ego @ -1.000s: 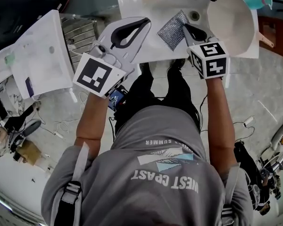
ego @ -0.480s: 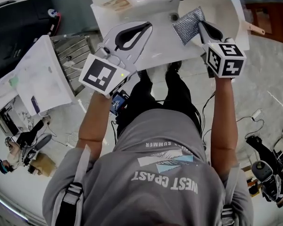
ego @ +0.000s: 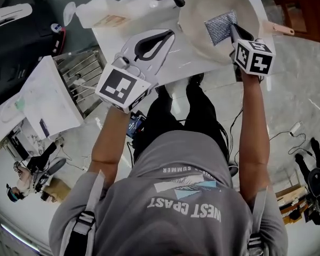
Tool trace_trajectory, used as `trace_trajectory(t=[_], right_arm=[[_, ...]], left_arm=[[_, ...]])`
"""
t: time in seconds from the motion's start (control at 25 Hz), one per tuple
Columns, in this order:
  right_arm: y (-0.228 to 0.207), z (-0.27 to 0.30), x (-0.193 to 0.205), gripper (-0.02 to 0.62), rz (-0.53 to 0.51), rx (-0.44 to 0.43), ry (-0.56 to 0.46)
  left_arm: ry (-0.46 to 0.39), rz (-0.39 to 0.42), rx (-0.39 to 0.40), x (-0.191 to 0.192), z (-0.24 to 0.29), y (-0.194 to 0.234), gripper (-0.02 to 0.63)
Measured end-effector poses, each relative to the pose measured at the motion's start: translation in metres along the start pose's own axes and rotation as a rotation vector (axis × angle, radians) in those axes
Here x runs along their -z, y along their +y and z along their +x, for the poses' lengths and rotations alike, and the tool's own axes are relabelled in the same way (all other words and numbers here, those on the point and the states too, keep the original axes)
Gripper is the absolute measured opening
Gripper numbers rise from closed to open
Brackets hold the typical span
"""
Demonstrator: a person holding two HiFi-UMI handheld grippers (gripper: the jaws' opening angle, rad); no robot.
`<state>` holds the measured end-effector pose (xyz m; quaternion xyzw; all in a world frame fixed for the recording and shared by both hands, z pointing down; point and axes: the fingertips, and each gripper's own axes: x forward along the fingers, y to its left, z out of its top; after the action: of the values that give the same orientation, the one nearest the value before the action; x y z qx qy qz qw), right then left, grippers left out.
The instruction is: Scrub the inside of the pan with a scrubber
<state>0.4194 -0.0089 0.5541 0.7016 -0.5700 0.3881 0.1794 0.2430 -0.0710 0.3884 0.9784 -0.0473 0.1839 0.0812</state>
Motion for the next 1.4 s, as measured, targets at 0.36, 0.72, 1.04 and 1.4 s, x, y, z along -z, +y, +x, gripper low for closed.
trace_trajectory(t=[0.36,0.72,1.04,1.4], right_arm=[[-0.057,0.056,0.009,0.012,0.047,0.083,0.059],[0.013,0.113,-0.013,0.015,-0.097,-0.028,0.118],[0.043,0.086,0.027,0.014,-0.273,-0.080,0.217],[-0.023,0.060,0.051,0.014,-0.331,0.041,0.363]], left_arm=[[0.043,-0.017,-0.019,0.013,0.022,-0.005,0.002],[0.068,-0.036,-0.059,0.027,0.010,0.000,0.002],[0.044,-0.047,-0.057,0.024,0.008,0.008,0.002],[0.039,-0.053,-0.046,0.025,0.007,0.017,0.002]])
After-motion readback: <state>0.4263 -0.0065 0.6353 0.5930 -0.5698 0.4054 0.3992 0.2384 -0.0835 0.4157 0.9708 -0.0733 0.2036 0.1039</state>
